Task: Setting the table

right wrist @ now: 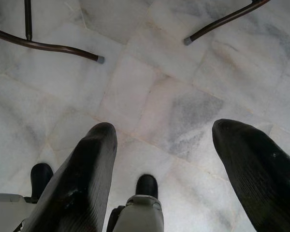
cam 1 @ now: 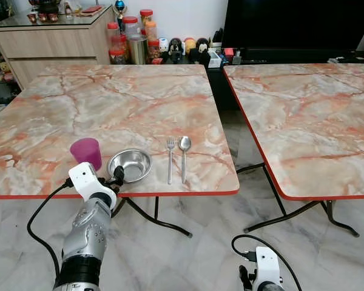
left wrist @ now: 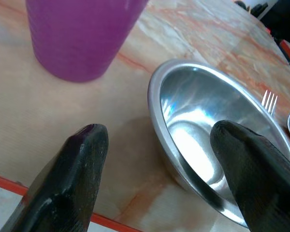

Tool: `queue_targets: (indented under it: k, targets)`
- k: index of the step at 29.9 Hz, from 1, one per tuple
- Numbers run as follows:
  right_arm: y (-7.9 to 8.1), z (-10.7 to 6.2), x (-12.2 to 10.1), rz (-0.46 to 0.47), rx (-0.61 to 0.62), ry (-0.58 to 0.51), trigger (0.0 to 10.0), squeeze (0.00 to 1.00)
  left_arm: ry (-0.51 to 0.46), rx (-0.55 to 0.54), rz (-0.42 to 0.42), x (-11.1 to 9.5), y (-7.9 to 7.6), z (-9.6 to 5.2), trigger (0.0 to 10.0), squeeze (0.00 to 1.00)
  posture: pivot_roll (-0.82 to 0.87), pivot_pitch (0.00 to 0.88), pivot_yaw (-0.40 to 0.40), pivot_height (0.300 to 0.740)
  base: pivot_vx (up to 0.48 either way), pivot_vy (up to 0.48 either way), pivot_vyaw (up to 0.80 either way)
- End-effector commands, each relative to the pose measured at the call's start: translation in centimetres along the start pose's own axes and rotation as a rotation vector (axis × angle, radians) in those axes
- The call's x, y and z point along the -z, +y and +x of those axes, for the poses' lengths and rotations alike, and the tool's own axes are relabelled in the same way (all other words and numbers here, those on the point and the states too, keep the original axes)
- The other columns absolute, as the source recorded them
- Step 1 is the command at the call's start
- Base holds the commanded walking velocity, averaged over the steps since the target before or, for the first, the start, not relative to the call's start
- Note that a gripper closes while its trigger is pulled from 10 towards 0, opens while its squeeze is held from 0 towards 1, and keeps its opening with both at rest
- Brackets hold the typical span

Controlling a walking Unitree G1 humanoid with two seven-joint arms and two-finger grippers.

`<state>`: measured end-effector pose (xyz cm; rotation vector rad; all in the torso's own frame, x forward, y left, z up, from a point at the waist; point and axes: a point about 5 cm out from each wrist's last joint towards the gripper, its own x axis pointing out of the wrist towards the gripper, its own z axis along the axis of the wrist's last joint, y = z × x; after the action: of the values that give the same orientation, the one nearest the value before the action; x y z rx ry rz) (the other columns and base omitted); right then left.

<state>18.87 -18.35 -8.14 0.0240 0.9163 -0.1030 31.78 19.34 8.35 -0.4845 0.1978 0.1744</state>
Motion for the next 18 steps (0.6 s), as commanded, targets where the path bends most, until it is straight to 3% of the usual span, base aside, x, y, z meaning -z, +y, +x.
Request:
queue_targets:
  k: [1,15,16,18]
  targets:
    - [-0.06,-0.01,0.00,0.010,0.003,-0.002,10.0,0.00,0.003,0.001,0.018,-0.17,-0.42,0.28,10.0,0.00,0.07,0.000,-0.004,0.714,0.000,0.000,0.00]
    - [-0.03,-0.03,0.09,0.015,0.003,-0.002,10.0,0.00,0.028,0.006,0.019,0.25,-0.91,0.77,9.7,0.00,0.06,0.000,0.000,0.714,0.000,0.000,0.00]
    - [-0.03,-0.03,0.08,0.015,0.003,-0.002,10.0,0.00,0.031,0.010,0.020,0.29,-1.00,0.81,4.3,0.00,0.06,0.000,0.001,0.714,0.000,0.000,0.00]
    - [-0.04,-0.03,0.08,0.015,0.003,-0.001,10.0,0.00,0.032,0.010,0.021,0.31,-1.02,0.82,4.3,0.00,0.06,0.000,-0.001,0.714,0.000,0.000,0.00]
